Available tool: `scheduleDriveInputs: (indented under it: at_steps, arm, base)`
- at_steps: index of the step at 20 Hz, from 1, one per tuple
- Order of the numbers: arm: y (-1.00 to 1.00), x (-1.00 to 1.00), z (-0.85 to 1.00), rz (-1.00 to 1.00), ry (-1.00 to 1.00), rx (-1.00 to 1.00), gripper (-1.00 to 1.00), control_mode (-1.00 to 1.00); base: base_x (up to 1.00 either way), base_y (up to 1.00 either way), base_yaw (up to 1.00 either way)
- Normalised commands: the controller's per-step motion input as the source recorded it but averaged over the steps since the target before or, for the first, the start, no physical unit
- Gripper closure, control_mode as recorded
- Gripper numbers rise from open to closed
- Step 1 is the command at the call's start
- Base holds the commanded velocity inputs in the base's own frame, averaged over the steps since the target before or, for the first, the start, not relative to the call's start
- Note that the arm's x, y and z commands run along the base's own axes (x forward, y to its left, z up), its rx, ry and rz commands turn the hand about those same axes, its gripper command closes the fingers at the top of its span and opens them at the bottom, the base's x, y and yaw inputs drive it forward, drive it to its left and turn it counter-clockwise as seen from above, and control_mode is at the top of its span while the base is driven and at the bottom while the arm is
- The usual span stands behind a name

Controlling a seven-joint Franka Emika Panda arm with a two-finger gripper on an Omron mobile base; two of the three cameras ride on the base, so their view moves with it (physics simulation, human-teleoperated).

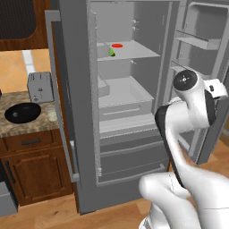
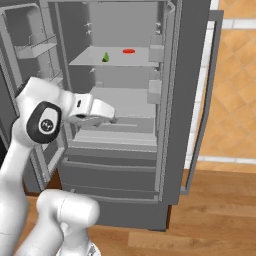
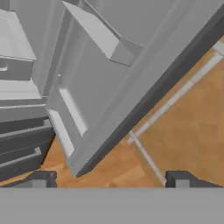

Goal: Grab a lemon wedge from the fridge and one ice cube from the ice bowl, and put them in the glass of lemonade.

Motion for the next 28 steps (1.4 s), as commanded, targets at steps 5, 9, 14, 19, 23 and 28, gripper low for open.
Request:
scheduleDriveInputs:
  at_steps: [5, 9, 14, 19, 23, 28]
  arm:
    - [0.64, -0.44, -0.74, 0.25, -0.21, 0.60, -1.00, -1.00]
    - [0.84, -0.04, -0.33, 0.33, -0.03, 0.55, -1.00, -1.00]
    - [0.89, -0.02, 0.12, 0.24, 0.05, 0.24, -1.00, -1.00]
    - [0.04, -0.11, 0.06, 0.16, 0.05, -0.16, -1.00, -1.00]
    - [-0.64, -0.01, 0.00, 0.23, 0.00, -0.03, -1.00, -1.00]
    - [-0.21, 0.00, 0.00, 0.09, 0.00, 0.00, -1.00, -1.00]
  base:
    - [0.00, 0.00, 0.00]
    - [0.00, 0.00, 0.00]
    - [0.00, 0.00, 0.00]
    - [0.00, 0.00, 0.00]
    - [0.00, 0.00, 0.00]
    - [0.00, 0.00, 0.00]
